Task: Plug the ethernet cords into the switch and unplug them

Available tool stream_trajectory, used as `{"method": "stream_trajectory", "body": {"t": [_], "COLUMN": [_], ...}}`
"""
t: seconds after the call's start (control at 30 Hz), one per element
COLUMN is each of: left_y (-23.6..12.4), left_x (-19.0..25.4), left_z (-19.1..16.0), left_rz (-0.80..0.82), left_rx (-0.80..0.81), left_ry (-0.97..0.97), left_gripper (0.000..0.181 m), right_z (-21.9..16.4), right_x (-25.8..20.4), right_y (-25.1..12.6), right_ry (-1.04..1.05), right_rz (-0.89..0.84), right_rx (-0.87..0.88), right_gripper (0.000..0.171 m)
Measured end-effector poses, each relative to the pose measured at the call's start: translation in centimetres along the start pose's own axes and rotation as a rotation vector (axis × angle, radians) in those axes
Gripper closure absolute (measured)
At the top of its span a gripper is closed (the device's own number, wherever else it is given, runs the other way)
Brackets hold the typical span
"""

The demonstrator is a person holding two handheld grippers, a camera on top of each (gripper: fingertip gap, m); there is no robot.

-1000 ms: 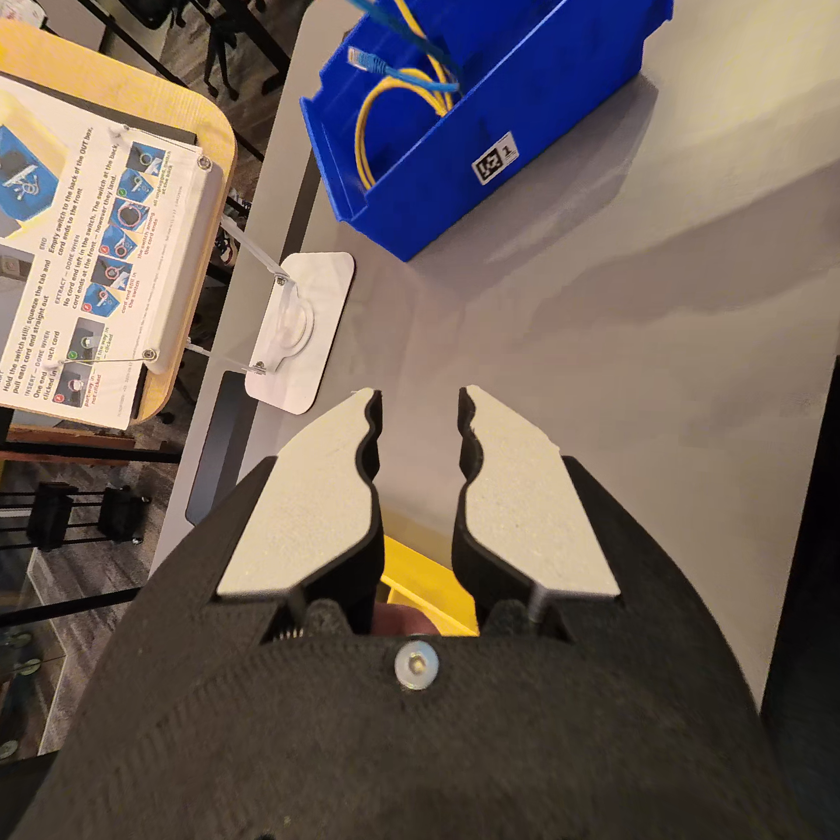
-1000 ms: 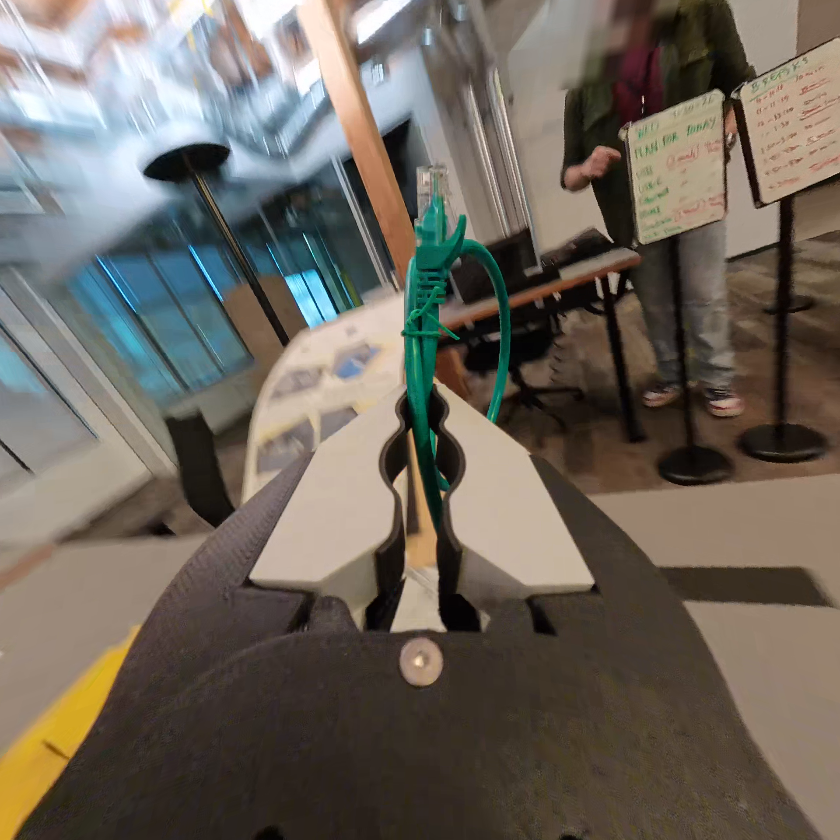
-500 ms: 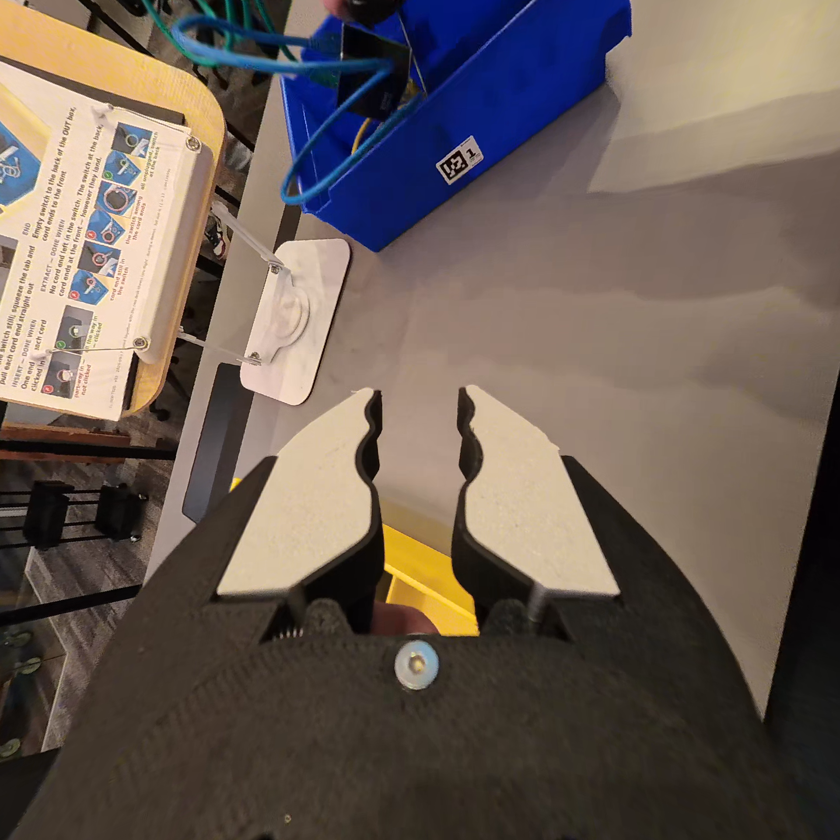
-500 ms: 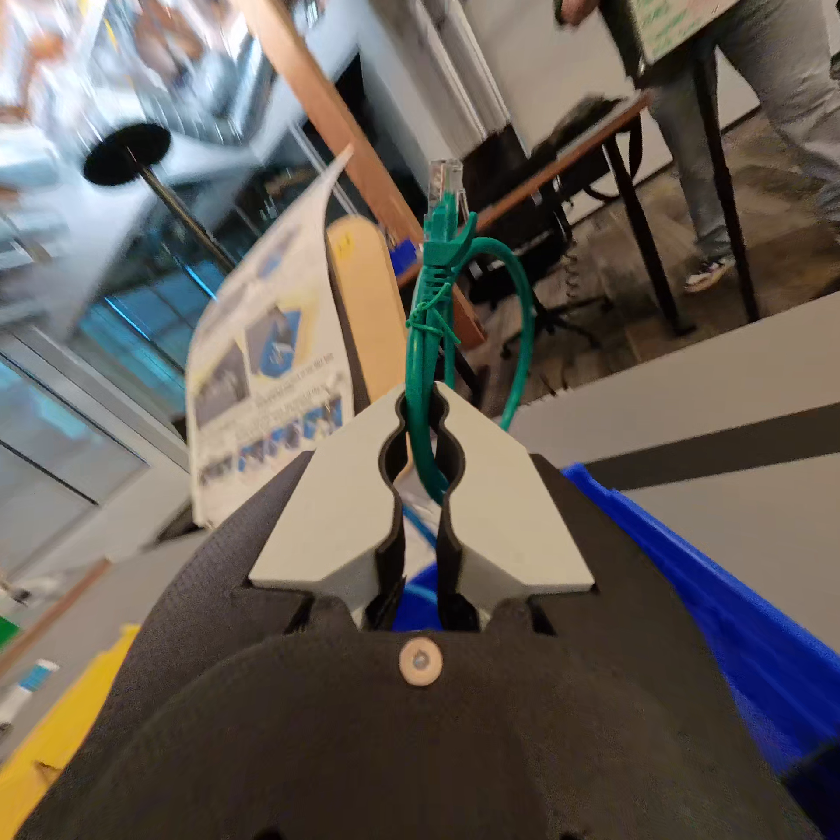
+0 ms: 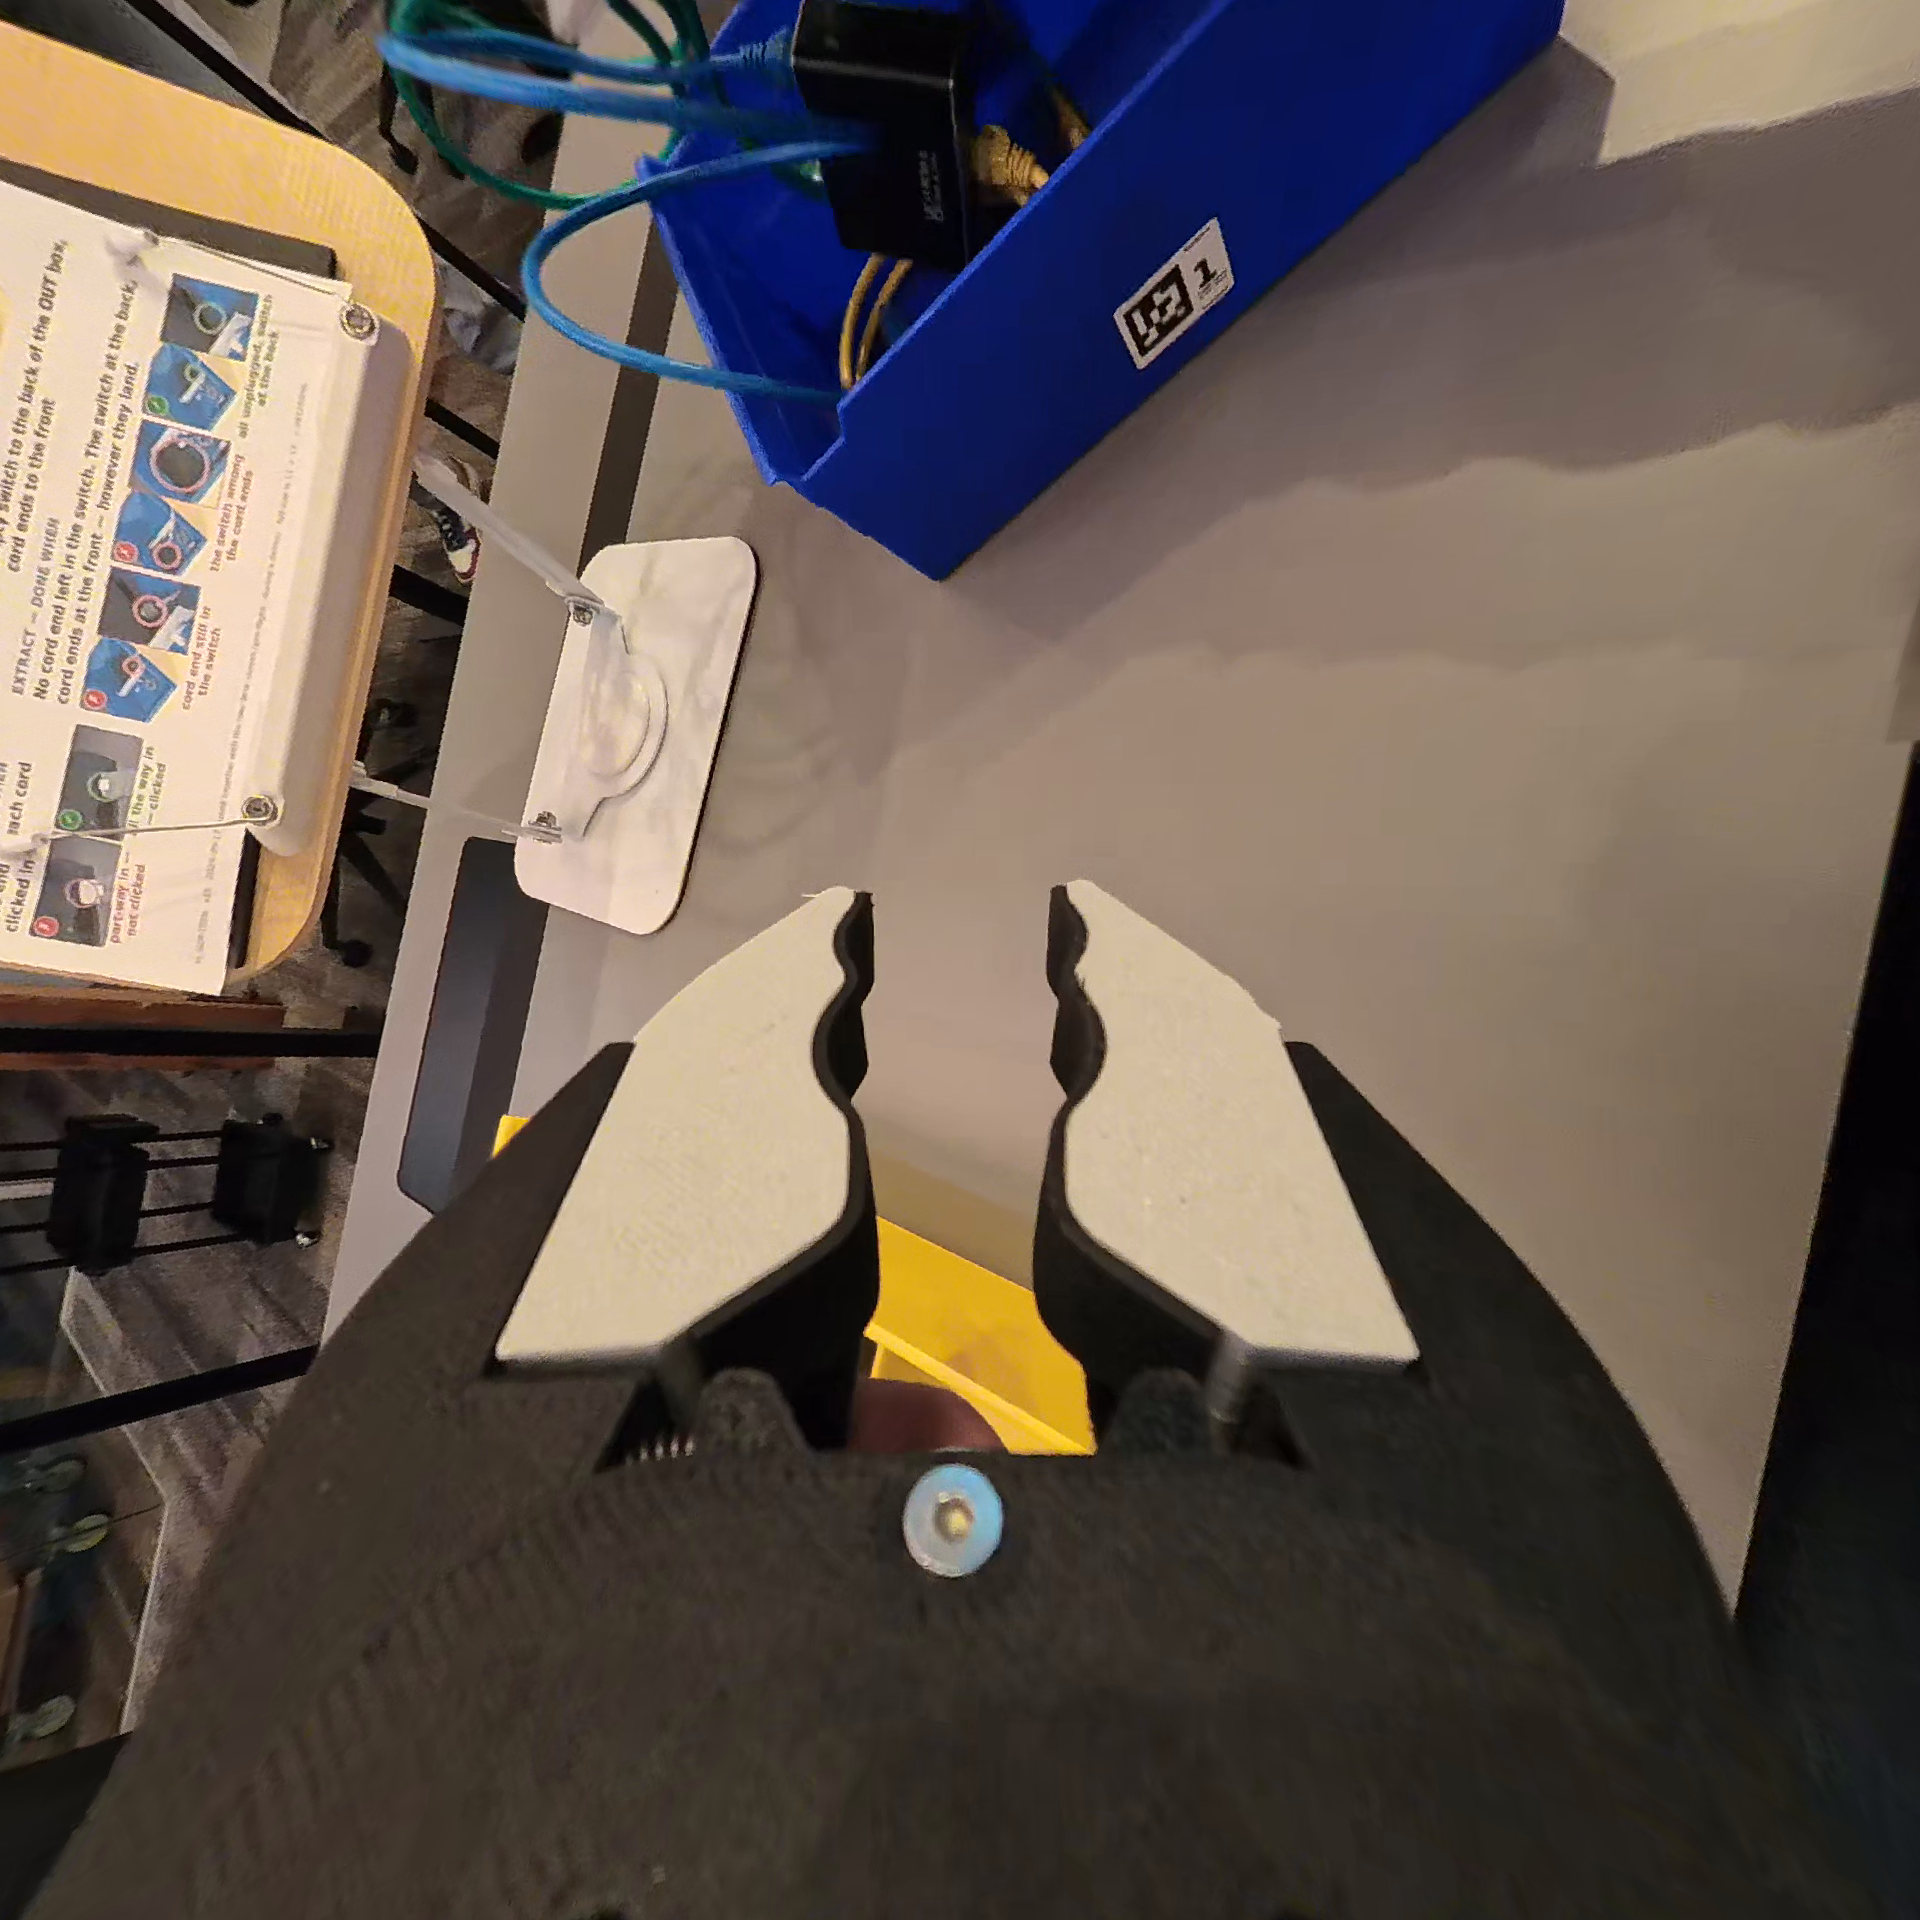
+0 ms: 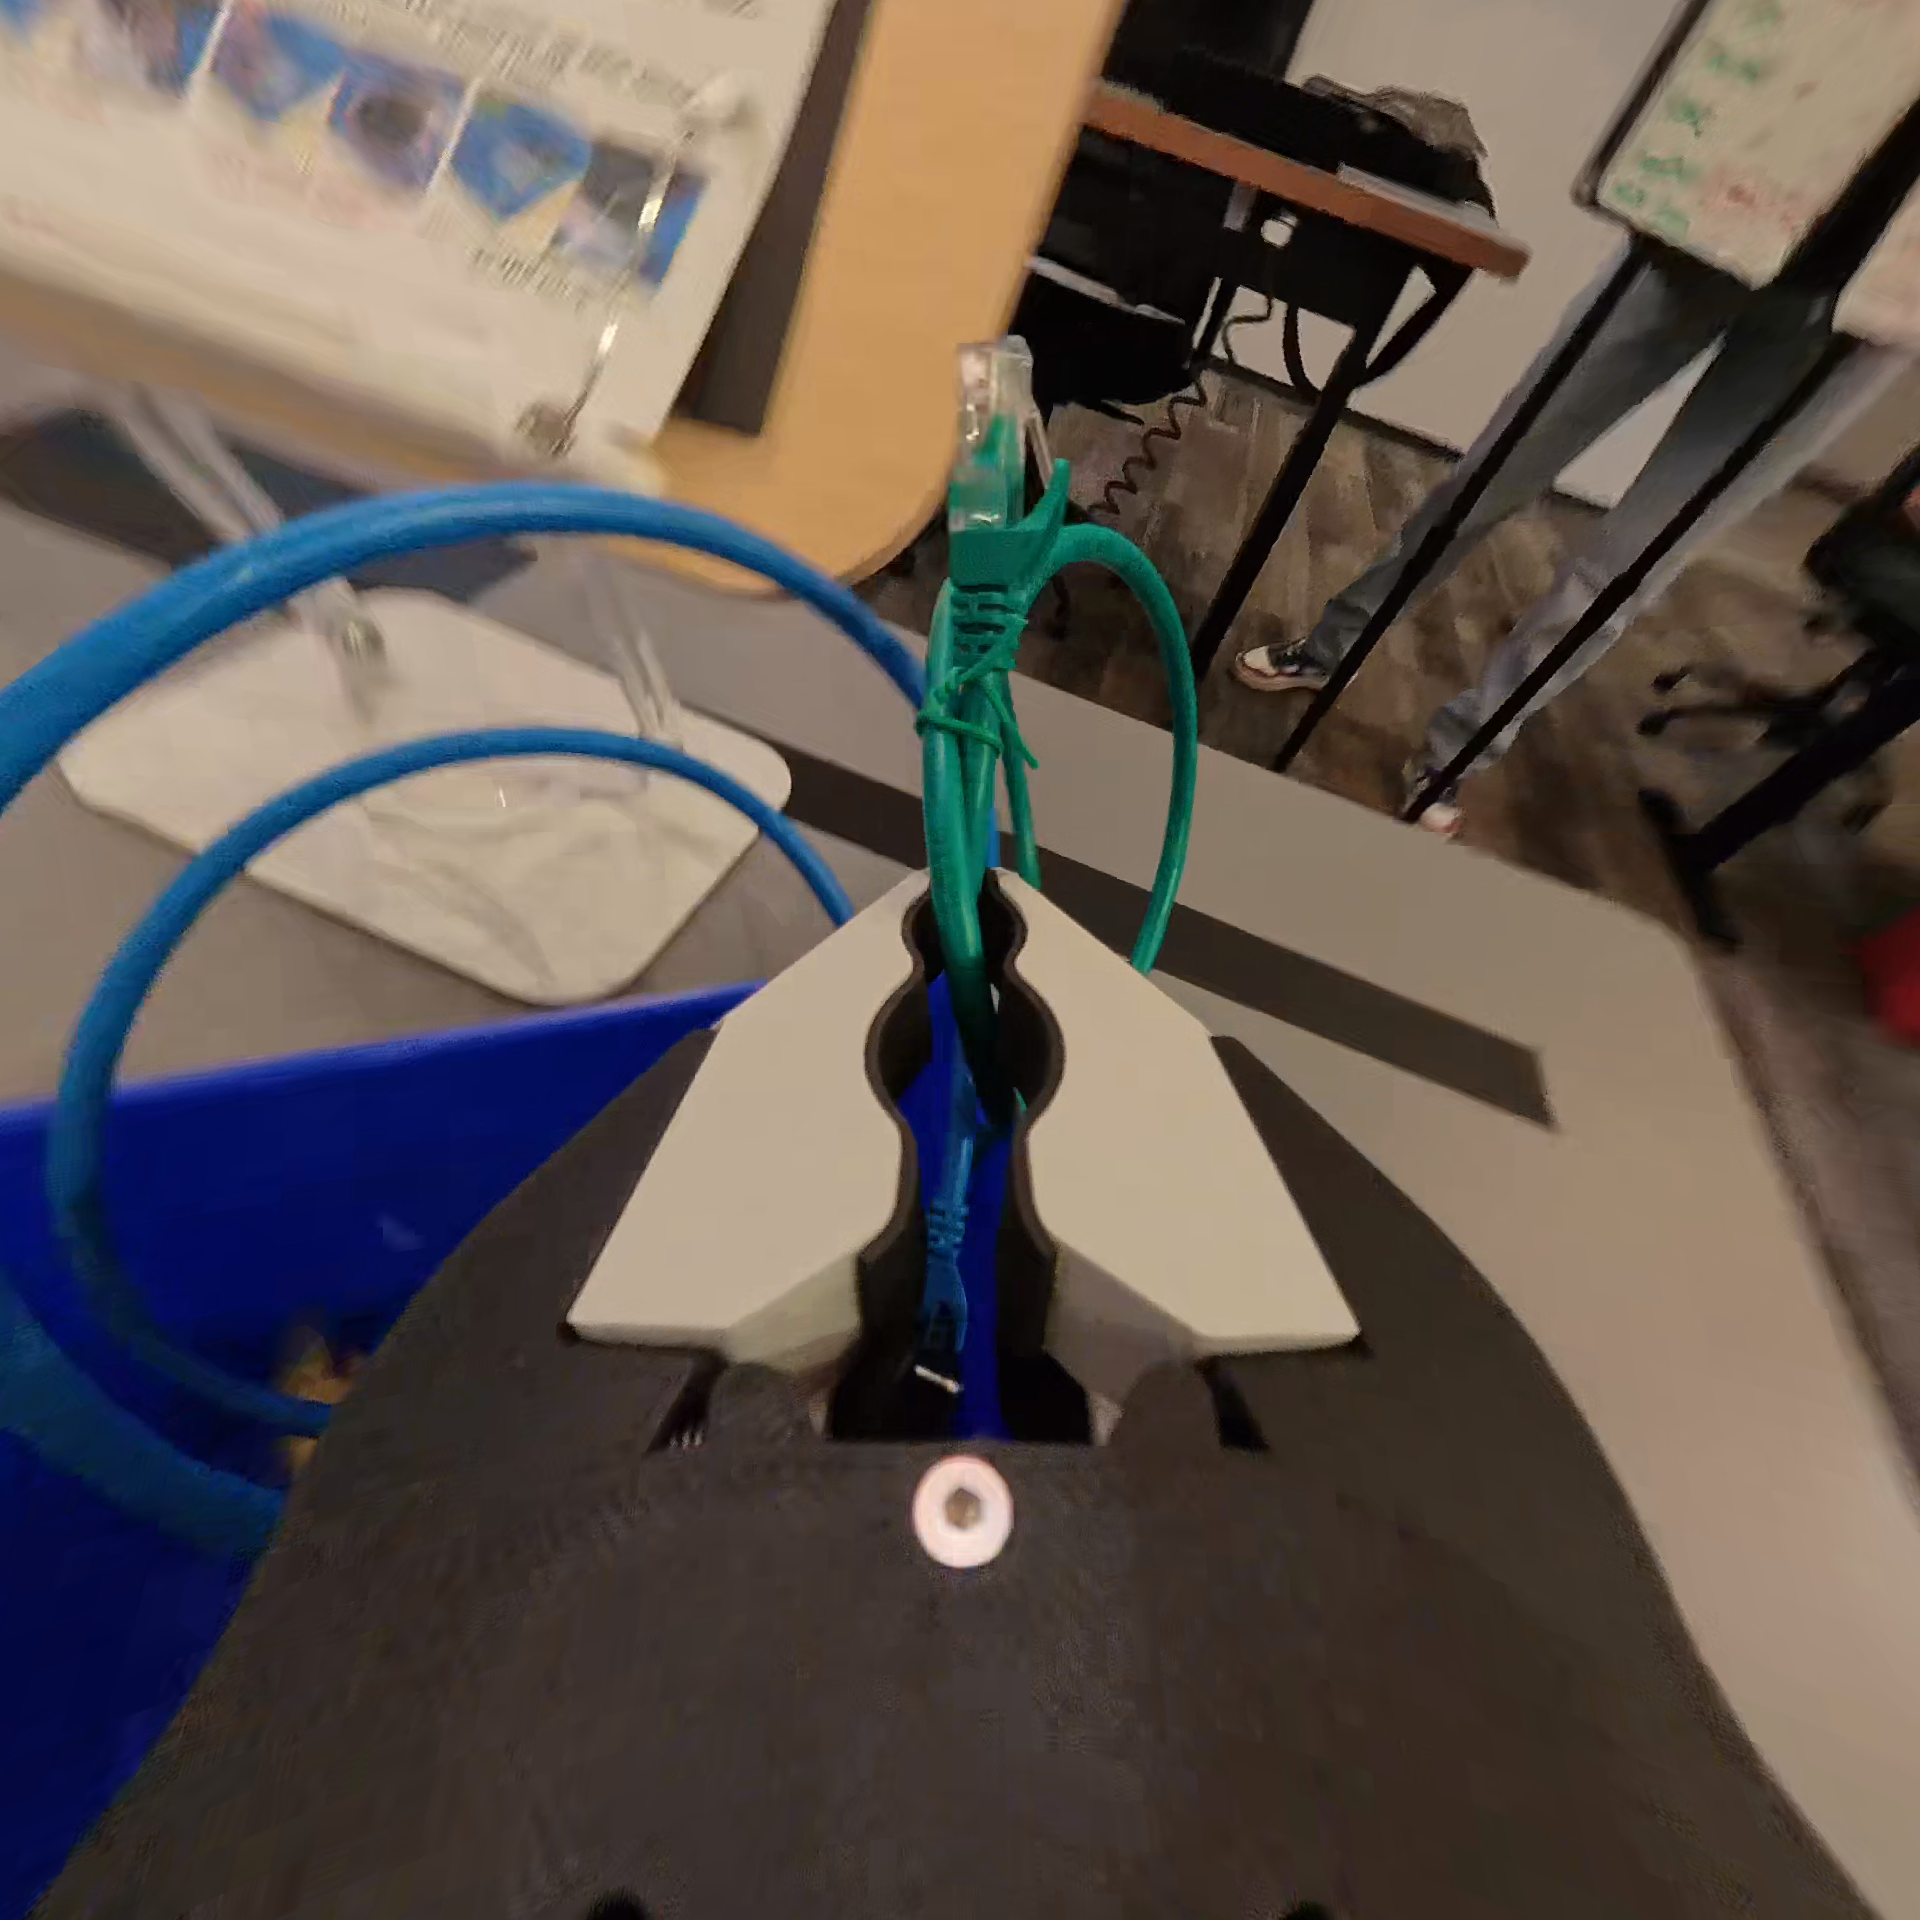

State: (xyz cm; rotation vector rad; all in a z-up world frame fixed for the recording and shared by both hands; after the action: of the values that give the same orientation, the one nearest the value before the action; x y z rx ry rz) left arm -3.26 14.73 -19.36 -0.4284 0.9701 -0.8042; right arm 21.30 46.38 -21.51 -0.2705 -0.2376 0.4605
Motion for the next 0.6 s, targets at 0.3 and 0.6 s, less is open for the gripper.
{"method": "stream_trajectory", "body": {"t": [0.3, 0.6], "left_y": [-0.8, 0.2], "left_x": [-0.2, 0.3], "left_z": [0.2, 0.1], "left_rz": [0.018, -0.004], "left_rx": [0.000, -0.011], "left_ry": [0.014, 0.020], "left_gripper": [0.150, 0.150], "right_z": [-3.5, -5.1], "right_x": [-3.6, -5.8], "right_y": [-0.6, -3.0], "right_ry": [-0.340, -0.507], "right_rz": [0.131, 0.263], "right_rx": [-0.088, -0.117], "right_gripper": [0.168, 0.167]}}
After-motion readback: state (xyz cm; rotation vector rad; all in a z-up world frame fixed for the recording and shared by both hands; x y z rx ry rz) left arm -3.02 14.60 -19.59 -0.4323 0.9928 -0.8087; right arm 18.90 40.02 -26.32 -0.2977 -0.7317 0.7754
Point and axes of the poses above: each gripper's, where its closed fingertips meet, y out along the fingers, z out of its top, x = y × z across the jaws, the point moved 2 cm from there along -y, back along the fingers, and after that the axes turned 4 degrees about y, right-handed, at the moved point
